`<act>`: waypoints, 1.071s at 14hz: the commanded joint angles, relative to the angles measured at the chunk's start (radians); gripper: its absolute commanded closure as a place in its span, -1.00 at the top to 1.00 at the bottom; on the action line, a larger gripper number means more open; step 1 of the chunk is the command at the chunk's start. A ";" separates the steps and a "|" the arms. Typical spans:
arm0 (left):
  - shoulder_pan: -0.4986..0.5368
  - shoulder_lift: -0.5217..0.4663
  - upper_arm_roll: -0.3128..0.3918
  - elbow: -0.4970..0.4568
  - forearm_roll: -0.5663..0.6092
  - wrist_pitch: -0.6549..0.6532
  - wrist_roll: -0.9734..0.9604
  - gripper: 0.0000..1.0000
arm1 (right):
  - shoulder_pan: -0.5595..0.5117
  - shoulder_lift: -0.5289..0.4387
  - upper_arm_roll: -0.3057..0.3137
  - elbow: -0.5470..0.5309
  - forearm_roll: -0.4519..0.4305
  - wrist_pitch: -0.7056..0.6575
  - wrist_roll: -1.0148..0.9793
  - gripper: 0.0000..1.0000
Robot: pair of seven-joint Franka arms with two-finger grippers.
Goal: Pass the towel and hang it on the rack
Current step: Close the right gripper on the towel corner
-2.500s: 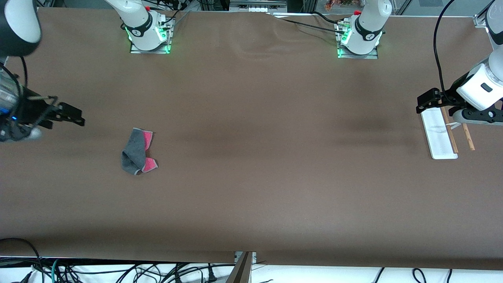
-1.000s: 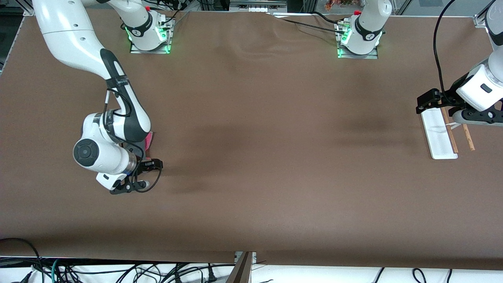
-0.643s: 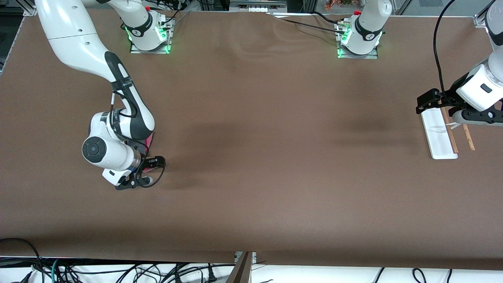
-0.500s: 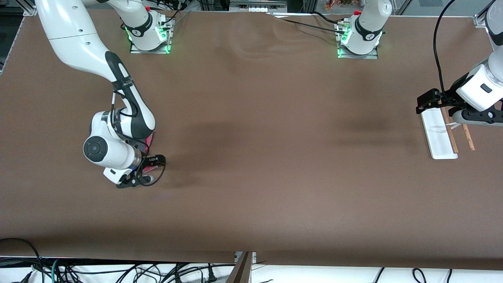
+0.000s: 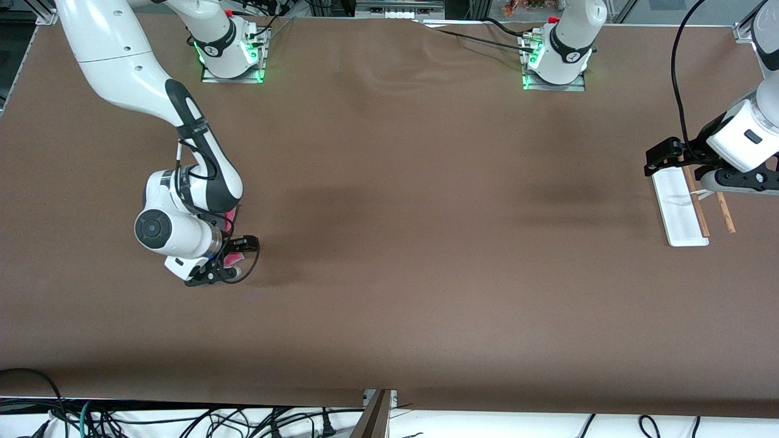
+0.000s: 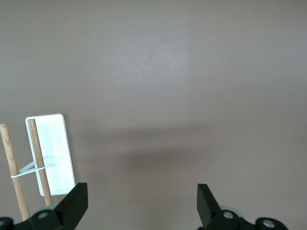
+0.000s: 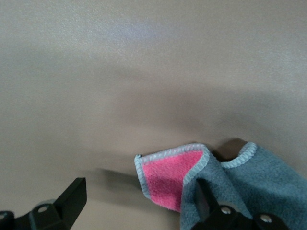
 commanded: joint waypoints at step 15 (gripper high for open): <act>0.008 0.010 -0.003 0.025 -0.026 -0.005 0.021 1.00 | 0.007 -0.011 -0.008 -0.052 -0.003 0.078 -0.001 -0.29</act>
